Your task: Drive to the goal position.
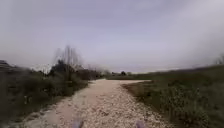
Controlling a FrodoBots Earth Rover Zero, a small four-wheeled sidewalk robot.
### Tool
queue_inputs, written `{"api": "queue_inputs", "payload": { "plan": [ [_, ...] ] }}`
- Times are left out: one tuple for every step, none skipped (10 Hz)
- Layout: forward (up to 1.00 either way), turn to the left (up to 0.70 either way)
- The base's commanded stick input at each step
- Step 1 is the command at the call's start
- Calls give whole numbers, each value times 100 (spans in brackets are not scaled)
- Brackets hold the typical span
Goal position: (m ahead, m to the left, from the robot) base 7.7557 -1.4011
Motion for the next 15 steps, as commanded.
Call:
{"api": "queue_inputs", "payload": {
  "plan": [
    [70,0],
    [70,0],
    [70,0],
    [70,0],
    [70,0],
    [70,0],
    [70,0],
    [70,0],
    [70,0],
    [70,0],
    [70,0],
    [70,0],
    [70,0],
    [70,0],
    [70,0]
  ]
}}
